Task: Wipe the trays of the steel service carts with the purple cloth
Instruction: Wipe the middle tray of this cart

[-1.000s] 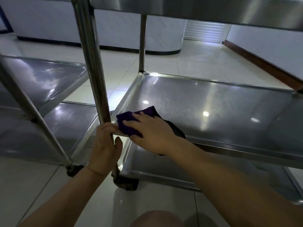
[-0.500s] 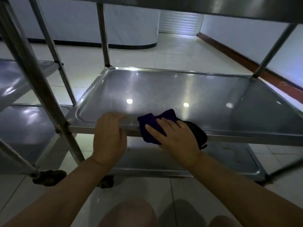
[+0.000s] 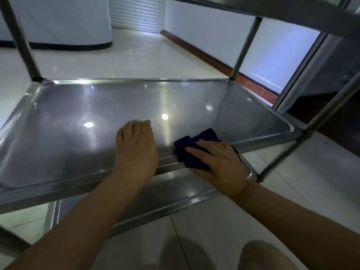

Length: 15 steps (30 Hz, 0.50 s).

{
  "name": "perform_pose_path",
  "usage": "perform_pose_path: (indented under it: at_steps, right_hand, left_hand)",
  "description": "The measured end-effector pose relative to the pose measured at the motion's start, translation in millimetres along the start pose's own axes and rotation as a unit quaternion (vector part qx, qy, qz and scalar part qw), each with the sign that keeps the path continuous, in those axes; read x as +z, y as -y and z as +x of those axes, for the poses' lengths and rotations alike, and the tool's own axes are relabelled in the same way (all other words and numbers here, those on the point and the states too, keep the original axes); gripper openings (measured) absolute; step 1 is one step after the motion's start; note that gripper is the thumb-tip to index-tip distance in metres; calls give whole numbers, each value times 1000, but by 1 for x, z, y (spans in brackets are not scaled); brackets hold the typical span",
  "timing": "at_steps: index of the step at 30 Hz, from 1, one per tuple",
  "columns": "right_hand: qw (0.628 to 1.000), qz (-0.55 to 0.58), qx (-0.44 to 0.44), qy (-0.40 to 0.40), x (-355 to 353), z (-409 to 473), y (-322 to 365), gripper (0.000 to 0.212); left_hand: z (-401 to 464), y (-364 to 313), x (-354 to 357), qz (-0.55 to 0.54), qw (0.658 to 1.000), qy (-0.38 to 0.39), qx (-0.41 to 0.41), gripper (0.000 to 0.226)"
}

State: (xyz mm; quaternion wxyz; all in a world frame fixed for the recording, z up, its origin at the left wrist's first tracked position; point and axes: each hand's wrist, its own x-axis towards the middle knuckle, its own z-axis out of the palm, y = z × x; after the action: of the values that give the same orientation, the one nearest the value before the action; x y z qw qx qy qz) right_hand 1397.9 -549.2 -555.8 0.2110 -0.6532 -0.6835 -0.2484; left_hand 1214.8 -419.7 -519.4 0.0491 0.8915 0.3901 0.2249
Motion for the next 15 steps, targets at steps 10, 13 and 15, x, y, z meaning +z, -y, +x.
perform_pose_path:
  at_steps: [10, 13, 15]
  right_hand:
    - [993, 6, -15, 118, -7, 26, 15, 48]
    - [992, 38, 42, 108, -13, 18, -9, 45]
    - [990, 46, 86, 106, -18, 9, -29, 44]
  left_hand:
    - [0, 12, 5, -43, 998, 42, 31, 66]
    - [-2, 14, 6, -41, 998, 17, 54, 51]
    - [-2, 14, 6, -34, 998, 14, 52, 52]
